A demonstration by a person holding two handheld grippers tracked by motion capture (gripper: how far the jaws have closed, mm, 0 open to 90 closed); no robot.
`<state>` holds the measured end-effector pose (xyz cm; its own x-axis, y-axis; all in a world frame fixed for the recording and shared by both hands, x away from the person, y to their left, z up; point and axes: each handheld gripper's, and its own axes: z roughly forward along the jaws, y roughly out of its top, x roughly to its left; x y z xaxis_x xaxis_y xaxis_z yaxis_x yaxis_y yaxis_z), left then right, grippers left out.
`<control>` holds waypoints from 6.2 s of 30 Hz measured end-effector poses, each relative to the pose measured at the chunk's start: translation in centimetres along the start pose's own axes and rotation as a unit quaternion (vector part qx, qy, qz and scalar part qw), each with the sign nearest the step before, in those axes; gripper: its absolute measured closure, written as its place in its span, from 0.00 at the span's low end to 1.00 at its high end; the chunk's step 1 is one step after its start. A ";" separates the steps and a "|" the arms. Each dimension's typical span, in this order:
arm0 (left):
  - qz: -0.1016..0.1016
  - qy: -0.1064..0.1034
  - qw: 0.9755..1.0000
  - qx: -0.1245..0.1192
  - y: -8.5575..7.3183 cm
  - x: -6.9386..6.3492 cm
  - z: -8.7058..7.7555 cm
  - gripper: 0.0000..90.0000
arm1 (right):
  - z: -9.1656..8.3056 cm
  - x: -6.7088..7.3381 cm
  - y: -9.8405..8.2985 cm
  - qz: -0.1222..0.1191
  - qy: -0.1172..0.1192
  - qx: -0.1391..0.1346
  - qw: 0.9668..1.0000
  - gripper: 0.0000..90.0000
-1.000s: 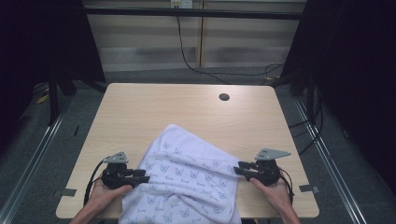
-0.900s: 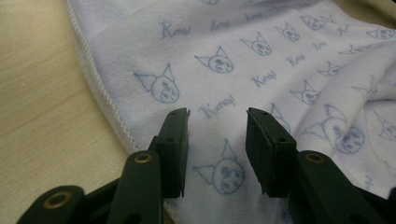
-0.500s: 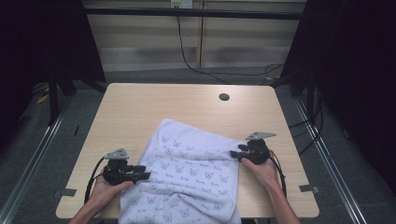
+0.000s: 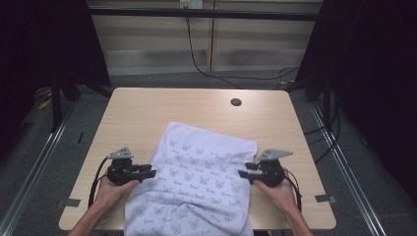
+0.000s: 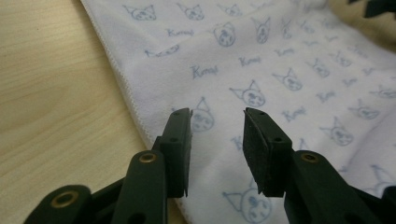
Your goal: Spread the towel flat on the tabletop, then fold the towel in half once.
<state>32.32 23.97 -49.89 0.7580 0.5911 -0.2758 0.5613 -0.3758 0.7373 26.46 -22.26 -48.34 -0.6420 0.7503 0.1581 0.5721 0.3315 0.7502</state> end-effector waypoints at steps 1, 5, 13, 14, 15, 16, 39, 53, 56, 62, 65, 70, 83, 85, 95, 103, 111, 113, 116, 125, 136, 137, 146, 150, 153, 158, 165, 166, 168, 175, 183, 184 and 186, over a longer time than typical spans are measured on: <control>0.001 0.003 1.000 0.004 0.0 0.1 0.2 0.69 | 0.0 0.8 -0.7 -0.006 0.007 0.009 1.000 0.65; -0.001 0.009 1.000 0.007 -0.1 0.3 0.8 0.68 | 0.1 2.9 -2.8 -0.027 0.011 0.026 0.999 0.65; 0.000 0.006 1.000 0.000 0.3 0.3 1.6 0.65 | 0.8 0.0 -1.9 -0.030 -0.066 0.029 0.997 0.57; -0.003 0.005 1.000 -0.002 0.5 0.3 1.8 0.64 | 1.0 -0.8 -1.7 -0.022 -0.068 0.026 0.997 0.58; -0.003 0.005 1.000 -0.002 0.5 0.3 1.8 0.64 | 1.0 -0.8 -1.7 -0.022 -0.068 0.026 0.997 0.58; -0.004 0.002 1.000 -0.002 0.7 0.3 2.1 0.64 | 1.5 -2.3 -1.1 -0.010 -0.080 0.023 0.996 0.58; 0.004 0.036 0.999 -0.004 -0.2 0.1 0.9 0.60 | 3.6 -3.4 0.8 0.001 -0.078 0.023 0.997 0.52; -0.001 0.028 0.999 -0.044 0.3 0.1 -1.5 0.54 | 0.3 -2.5 0.6 0.024 -0.023 -0.044 0.998 0.46; 0.007 0.030 0.999 -0.035 0.9 0.2 -0.8 0.55 | 1.0 -1.9 1.0 0.009 -0.009 -0.032 0.999 0.46; 0.019 0.052 0.998 0.001 1.4 1.0 1.5 0.56 | 4.0 -2.2 2.1 -0.007 -0.014 0.007 1.000 0.46; 0.024 0.058 0.998 -0.005 1.8 1.3 2.2 0.56 | 5.6 -2.4 2.5 -0.015 -0.027 0.027 0.999 0.47; 0.058 0.082 0.995 0.013 1.7 1.0 2.5 0.62 | 6.4 -2.0 2.8 -0.040 -0.052 0.023 0.998 0.52; 0.085 0.022 0.995 0.043 -0.3 -2.9 1.2 0.93 | 2.9 0.9 0.0 -0.044 -0.007 0.045 0.998 0.92; 0.076 0.011 0.996 0.043 -0.8 -3.5 0.9 0.93 | 1.7 1.7 -1.2 -0.045 0.004 0.042 0.998 0.92; 0.073 -0.047 0.995 0.057 -3.9 -7.0 -1.6 0.88 | -2.7 6.0 -5.3 -0.046 0.049 0.054 0.996 0.78; 0.048 -0.037 0.998 0.025 -1.6 -4.8 -0.7 0.77 | -1.3 -0.8 -0.3 -0.015 -0.020 -0.005 1.000 0.64; 0.012 -0.005 1.000 -0.008 1.5 -1.5 1.2 0.69 | 2.7 -5.5 0.7 0.020 -0.078 0.027 0.996 0.52; 0.024 0.008 1.000 -0.004 2.5 -1.1 1.8 0.66 | 2.9 -5.3 0.7 0.007 -0.079 0.025 0.996 0.53; 0.023 0.022 0.999 -0.016 3.8 -0.5 2.9 0.62 | 3.0 -4.7 0.7 -0.009 -0.073 0.028 0.997 0.72; 0.053 0.067 0.996 0.021 4.2 -0.2 5.1 0.53 | 3.0 -4.4 0.7 -0.008 -0.046 0.024 0.999 0.93; 0.088 0.061 0.994 0.029 3.1 -0.9 4.8 0.77 | 3.0 -4.0 0.5 -0.004 -0.032 0.019 0.999 0.95; 0.094 0.059 0.993 0.029 3.0 -1.0 4.7 0.82 | 3.0 -3.9 0.5 -0.003 -0.028 0.020 0.999 0.95; 0.033 0.002 0.999 -0.003 2.7 0.3 3.3 0.98 | 2.2 -3.3 0.8 0.019 0.008 -0.014 1.000 0.96; 0.011 -0.010 0.998 -0.055 3.7 0.7 1.6 0.98 | 0.7 -3.7 2.1 0.029 0.013 -0.053 0.998 0.96; 0.007 -0.007 0.997 -0.071 4.8 0.9 0.8 0.98 | -0.4 -4.2 3.8 0.032 0.010 -0.075 0.997 0.96; 0.013 -0.004 0.993 -0.114 8.5 1.4 -1.2 0.98 | -2.3 -4.8 8.1 0.015 -0.004 -0.106 0.994 0.97; 0.034 0.023 0.986 -0.163 13.2 1.5 -4.7 0.98 | -4.5 -5.7 14.6 -0.012 -0.023 -0.130 0.991 0.97; 0.035 0.026 0.982 -0.185 14.8 1.7 -6.0 0.98 | -5.3 -6.0 16.7 -0.022 -0.031 -0.134 0.990 0.97; 0.032 0.028 0.978 -0.206 16.5 1.7 -7.0 0.98 | -6.3 -6.2 18.7 -0.027 -0.041 -0.148 0.988 0.97; 0.072 0.041 0.972 -0.218 19.6 -0.1 -8.5 0.98 | -9.3 -5.6 23.2 -0.030 -0.055 -0.205 0.977 0.97; 0.066 0.000 0.977 -0.204 13.4 -1.5 -9.8 0.98 | -9.8 -2.7 15.8 -0.043 -0.003 -0.193 0.980 0.97; 0.074 -0.005 0.976 -0.203 12.5 -1.9 -9.8 0.98 | -9.8 -2.3 14.5 -0.043 0.007 -0.192 0.980 0.97; 0.073 -0.018 0.977 -0.200 11.6 -2.3 -9.7 0.98 | -9.8 -1.7 13.3 -0.043 0.009 -0.184 0.982 0.97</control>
<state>33.86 25.20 -34.68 0.8354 0.5241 -0.1655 0.2771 -0.1416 0.9504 30.17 -24.76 -32.34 -0.6903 0.7174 0.0934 0.2951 0.1613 0.9418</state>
